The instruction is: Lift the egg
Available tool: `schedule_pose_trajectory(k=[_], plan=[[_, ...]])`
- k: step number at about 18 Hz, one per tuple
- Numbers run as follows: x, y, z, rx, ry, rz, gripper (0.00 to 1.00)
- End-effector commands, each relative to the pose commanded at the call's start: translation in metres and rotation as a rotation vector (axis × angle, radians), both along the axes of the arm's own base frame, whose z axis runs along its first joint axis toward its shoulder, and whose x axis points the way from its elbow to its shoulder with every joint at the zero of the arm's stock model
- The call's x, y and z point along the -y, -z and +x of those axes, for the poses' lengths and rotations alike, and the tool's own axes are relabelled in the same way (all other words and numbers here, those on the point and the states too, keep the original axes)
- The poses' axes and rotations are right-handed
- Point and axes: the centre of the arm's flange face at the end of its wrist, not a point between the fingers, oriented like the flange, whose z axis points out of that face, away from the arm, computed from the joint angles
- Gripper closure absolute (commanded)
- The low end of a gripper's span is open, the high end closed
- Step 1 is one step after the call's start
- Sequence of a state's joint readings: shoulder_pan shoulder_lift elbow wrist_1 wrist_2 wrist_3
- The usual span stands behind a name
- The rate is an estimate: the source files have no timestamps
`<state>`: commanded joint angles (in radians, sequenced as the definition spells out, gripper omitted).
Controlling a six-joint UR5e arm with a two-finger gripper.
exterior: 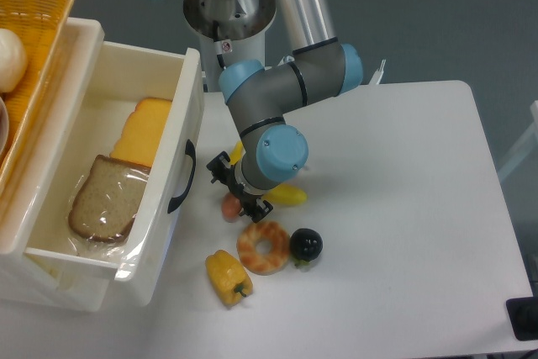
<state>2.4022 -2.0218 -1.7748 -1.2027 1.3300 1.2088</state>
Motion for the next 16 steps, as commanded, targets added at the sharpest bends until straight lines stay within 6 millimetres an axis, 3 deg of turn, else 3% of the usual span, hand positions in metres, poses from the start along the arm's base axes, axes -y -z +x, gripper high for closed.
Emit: schedule_pose_trajectory(k=[8,9,16], plan=[[-0.0008,-0.0031,-0.0036,-0.019,0.002,-0.008,0.43],[-0.0008,-0.0031,-0.0036,-0.019,0.001,-0.008,0.49],[-0.0009,-0.0013,-0.0036,-0.017,-0.003,-0.012,0.59]])
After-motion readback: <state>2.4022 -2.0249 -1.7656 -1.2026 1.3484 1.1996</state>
